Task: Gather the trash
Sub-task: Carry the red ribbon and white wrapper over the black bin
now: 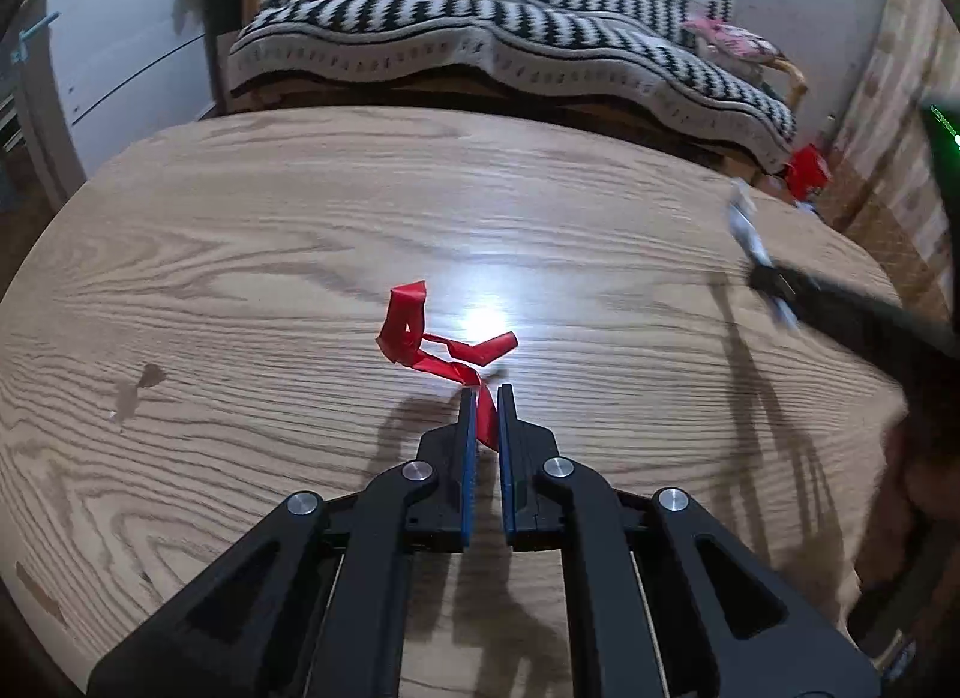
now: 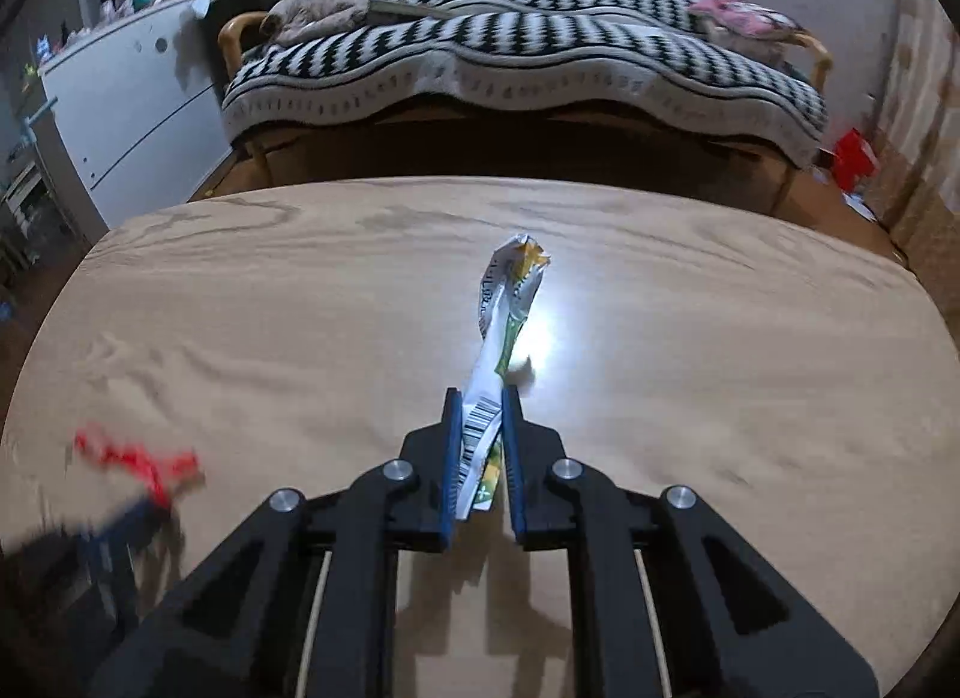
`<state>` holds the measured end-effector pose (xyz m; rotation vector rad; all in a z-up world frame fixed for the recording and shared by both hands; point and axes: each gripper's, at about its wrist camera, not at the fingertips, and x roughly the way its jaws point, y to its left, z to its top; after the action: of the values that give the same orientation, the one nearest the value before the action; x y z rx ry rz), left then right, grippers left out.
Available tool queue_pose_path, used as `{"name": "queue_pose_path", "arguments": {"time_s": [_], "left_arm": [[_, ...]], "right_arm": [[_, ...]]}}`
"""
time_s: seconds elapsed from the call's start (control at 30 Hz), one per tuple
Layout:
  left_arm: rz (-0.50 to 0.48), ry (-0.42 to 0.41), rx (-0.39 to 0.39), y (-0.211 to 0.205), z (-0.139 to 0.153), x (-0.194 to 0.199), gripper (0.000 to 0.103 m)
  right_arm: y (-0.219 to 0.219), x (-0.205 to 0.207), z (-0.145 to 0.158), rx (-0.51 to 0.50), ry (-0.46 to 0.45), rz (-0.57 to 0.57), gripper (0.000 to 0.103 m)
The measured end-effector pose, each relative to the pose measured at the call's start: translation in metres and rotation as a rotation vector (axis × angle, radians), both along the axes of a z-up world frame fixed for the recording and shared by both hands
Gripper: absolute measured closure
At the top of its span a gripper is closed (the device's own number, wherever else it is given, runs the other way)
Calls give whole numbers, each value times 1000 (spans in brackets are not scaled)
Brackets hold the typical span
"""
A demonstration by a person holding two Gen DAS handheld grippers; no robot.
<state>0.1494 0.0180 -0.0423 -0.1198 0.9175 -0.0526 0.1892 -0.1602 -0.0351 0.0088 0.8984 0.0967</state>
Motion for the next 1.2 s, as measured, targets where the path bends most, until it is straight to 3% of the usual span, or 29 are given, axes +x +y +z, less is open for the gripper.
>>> {"name": "queue_pose_path", "arguments": {"time_s": [0.3, 0.6, 0.9, 1.03, 1.2], "left_arm": [[-267, -92, -13, -132, 42, -52, 97], [-637, -122, -60, -320, 60, -139, 97], [-953, -51, -137, -454, 36, -228, 97], [-1066, -40, -93, -494, 15, -264, 97], [-1124, -16, -42, -519, -2, -279, 97]], "right_arm": [[-155, -169, 23, 0, -24, -186, 90], [-307, -324, 30, 18, -64, -476, 89], [-438, -443, 10, 130, -26, -770, 89], [-478, -480, -6, 186, 2, -841, 89], [-503, -493, -47, 245, 97, -868, 89]]}}
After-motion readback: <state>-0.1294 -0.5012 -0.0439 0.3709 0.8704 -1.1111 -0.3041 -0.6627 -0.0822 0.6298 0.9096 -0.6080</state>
